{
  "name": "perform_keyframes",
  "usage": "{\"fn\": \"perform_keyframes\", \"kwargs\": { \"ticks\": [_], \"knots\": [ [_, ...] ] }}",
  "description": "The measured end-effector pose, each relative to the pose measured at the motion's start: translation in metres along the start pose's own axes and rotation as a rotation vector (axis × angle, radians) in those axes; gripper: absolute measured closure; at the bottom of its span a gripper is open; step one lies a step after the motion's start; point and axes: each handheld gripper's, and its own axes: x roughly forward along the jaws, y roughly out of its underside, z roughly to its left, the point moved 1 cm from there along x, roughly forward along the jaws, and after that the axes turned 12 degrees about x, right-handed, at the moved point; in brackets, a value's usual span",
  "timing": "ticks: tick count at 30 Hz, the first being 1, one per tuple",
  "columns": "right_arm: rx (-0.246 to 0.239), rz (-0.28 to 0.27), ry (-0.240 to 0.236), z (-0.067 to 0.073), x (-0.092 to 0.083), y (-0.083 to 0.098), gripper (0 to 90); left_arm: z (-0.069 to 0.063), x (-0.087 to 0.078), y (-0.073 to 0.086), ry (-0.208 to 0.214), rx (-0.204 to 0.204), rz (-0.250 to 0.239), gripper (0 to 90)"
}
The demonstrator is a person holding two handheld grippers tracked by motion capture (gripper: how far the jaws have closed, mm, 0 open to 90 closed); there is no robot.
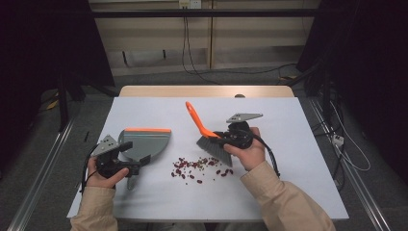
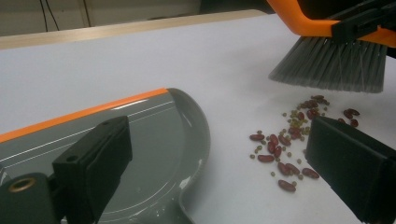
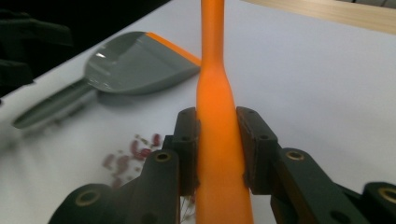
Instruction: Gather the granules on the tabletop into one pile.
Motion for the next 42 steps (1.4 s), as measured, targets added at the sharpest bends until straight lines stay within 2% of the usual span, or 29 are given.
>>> {"fn": "perform_keyframes", "kwargs": {
  "ticks": [2,8,14,26,31,32,42],
  "knots": [
    [0.017,-0.002,-0.034,0.010,0.006,0.002,70.7,0.000,0.000,0.000,0.000,0.001,0.000,7.3],
    [0.032,-0.002,-0.079,0.032,0.020,0.009,70.7,0.000,-0.001,-0.001,-0.004,0.000,-0.003,7.3],
    [0.057,0.000,-0.130,0.048,0.034,0.020,70.7,0.000,-0.002,-0.001,-0.006,0.004,-0.005,7.3],
    [0.113,-0.021,-0.192,0.076,0.062,0.038,70.8,0.002,-0.004,0.000,-0.012,0.003,-0.003,7.3],
    [0.125,0.003,-0.179,0.077,0.078,0.051,70.8,0.003,-0.004,0.000,-0.014,0.003,-0.001,7.3],
    [0.119,-0.008,-0.166,0.076,0.079,0.053,70.8,0.003,-0.005,0.000,-0.014,0.004,0.000,7.3],
    [0.145,-0.036,-0.077,0.048,0.062,0.056,70.0,0.002,-0.004,0.000,-0.013,0.002,0.000,7.3]
  ]
}}
